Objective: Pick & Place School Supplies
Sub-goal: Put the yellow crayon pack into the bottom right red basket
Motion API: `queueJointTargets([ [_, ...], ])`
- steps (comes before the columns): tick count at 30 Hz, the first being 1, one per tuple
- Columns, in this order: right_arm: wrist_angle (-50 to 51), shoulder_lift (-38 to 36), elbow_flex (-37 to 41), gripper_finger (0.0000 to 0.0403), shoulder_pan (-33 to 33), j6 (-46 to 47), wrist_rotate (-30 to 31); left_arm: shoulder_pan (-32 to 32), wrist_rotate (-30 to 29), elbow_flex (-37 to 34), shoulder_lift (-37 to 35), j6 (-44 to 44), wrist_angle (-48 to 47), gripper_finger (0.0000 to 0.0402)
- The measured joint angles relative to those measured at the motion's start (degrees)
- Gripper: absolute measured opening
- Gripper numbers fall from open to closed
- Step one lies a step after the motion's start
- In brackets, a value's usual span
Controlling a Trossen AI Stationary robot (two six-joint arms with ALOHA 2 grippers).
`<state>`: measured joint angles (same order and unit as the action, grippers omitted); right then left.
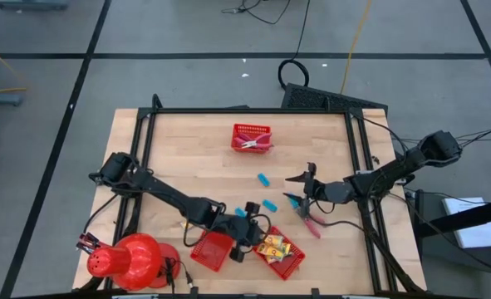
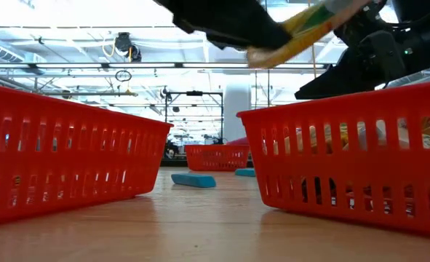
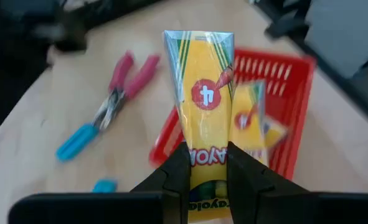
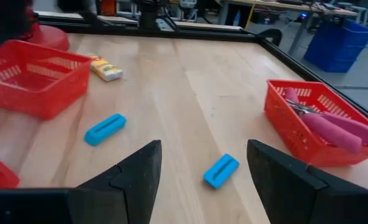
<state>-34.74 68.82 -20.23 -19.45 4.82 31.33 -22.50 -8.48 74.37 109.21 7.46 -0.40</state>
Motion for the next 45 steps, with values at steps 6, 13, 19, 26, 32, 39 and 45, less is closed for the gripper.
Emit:
queueJointTargets([
  [6, -0.26, -0.04, 0.00, 0.0226, 1.18, -0.62, -1.42, 2.12, 6.11, -0.02, 0.32, 2.21, 3.87, 0.0067],
  [13, -0.59, -0.04, 0.00, 0.0226, 1.38, -1.00, -1.42, 3.97, 16.78, 0.00, 3.64, 2.80, 10.82, 0.0067],
  [19, -0.58, -0.04, -0.02, 0.0226, 1.38, -1.01, -1.42, 4.79, 17.68, -0.07, 7.53, 0.99, 12.57, 0.0067],
  [26, -0.60, -0.04, -0.02, 0.0226, 1.38, -1.01, -1.42, 5.83, 19.35, -0.11, 9.85, -1.74, 11.95, 0.0067],
  [32, -0.40, -0.04, -0.02, 0.0226, 1.36, -1.03, -1.42, 6.58, 19.13, -0.05, 10.41, -3.47, 11.90, 0.0115],
  [39, -0.20, -0.04, -0.02, 0.0226, 1.36, -1.01, -1.44, 6.56, 22.03, -0.02, 9.88, -2.83, 14.11, 0.0248],
  [45, -0.13, -0.04, -0.02, 0.0226, 1.36, -1.01, -1.44, 6.58, 20.92, -0.07, 8.53, -1.59, 11.91, 0.0288],
])
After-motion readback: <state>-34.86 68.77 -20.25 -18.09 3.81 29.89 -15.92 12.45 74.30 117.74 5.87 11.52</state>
